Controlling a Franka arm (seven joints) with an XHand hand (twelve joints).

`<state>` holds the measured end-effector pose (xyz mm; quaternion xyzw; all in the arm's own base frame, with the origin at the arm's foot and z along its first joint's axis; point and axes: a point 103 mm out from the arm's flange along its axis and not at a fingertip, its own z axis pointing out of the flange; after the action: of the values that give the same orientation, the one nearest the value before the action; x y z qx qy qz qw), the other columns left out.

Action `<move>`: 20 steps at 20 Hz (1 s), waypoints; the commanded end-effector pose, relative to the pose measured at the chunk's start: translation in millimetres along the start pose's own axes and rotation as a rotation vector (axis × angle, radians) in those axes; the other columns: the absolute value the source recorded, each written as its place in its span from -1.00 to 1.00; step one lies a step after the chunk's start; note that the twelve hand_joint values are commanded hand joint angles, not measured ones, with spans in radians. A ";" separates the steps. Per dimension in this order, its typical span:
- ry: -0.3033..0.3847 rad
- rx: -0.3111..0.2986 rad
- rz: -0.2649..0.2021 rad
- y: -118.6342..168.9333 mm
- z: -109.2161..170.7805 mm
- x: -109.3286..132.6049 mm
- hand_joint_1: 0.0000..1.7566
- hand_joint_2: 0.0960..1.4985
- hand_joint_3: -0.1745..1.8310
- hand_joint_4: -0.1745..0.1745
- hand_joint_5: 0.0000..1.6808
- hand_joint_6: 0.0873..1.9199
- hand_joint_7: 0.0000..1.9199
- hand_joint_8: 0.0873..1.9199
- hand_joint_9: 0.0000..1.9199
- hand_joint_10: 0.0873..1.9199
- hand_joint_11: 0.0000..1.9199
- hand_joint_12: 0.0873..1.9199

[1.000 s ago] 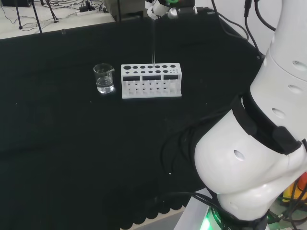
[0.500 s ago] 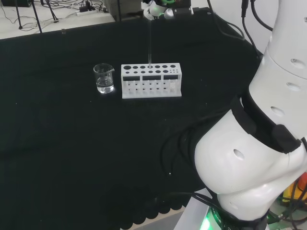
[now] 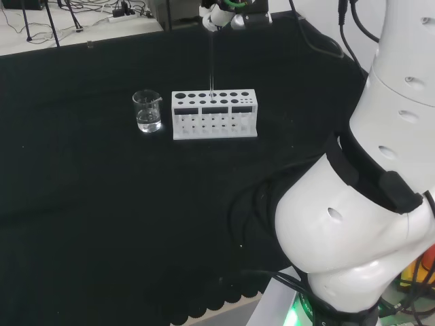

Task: Put the glass rod back on the white test tube rack.

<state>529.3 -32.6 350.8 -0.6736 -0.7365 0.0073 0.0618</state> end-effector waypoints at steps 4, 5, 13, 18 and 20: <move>0.017 0.015 0.009 3.8 13.0 -9.9 0.50 -0.07 -0.25 -1.00 0.36 -0.47 0.26 0.04 0.72 -0.17 0.72 -0.24; 0.018 0.019 0.008 4.3 15.2 -9.9 0.50 -0.07 -0.25 -1.00 0.36 -0.47 0.26 0.04 0.72 -0.17 0.72 -0.24; 0.028 0.040 0.013 8.5 31.3 -13.6 0.50 -0.07 -0.25 -1.00 0.37 -0.47 0.26 0.04 0.72 -0.17 0.72 -0.24; 0.030 0.065 0.009 14.1 49.0 -11.6 0.50 -0.07 -0.25 -1.00 0.37 -0.47 0.26 0.04 0.72 -0.17 0.72 -0.24; 0.030 0.069 0.007 15.9 52.1 -10.5 0.50 -0.07 -0.25 -1.00 0.37 -0.47 0.26 0.04 0.72 -0.17 0.72 -0.24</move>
<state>538.3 -40.4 300.7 -0.6752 -0.7311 0.0223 0.0952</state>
